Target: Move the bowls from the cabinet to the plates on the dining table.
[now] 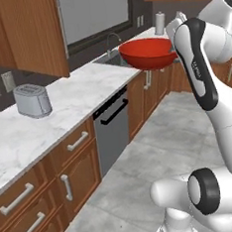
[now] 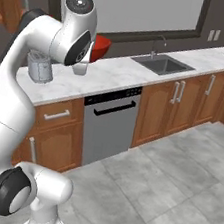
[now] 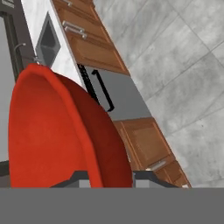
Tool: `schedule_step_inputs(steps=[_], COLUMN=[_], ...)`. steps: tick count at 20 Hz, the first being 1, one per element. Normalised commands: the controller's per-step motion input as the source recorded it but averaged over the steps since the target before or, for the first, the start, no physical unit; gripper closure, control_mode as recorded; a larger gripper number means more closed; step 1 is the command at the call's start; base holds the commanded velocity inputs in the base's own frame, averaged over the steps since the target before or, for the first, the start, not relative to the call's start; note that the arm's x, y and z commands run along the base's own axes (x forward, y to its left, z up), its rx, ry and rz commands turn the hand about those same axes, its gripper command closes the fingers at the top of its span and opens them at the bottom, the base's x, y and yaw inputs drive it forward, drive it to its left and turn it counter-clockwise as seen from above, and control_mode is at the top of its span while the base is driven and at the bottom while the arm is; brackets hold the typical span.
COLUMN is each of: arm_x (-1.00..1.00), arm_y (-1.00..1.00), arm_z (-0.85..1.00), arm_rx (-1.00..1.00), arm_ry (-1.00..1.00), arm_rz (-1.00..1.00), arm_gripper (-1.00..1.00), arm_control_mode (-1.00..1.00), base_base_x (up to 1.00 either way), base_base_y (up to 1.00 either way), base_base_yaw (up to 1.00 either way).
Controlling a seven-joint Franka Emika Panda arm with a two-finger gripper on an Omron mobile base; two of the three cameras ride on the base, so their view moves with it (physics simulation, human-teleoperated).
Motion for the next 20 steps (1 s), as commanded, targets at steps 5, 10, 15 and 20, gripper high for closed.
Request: schedule_step_inputs(steps=[5,10,15,20], arm_x=[0.00,0.00,0.00,0.00], arm_y=[0.00,0.00,0.00,0.00], arm_z=[0.00,0.00,0.00,0.00], arm_rx=[0.00,0.00,0.00,0.00], arm_ry=[0.00,0.00,0.00,0.00], arm_rz=[0.00,0.00,0.00,0.00], arm_gripper=[1.00,1.00,1.00,1.00], arm_control_mode=[1.00,1.00,1.00,1.00], base_base_x=[0.00,0.00,0.00,0.00], base_base_y=[0.00,0.00,0.00,0.00], base_base_yaw=[-0.25,-0.25,-0.25,-0.25])
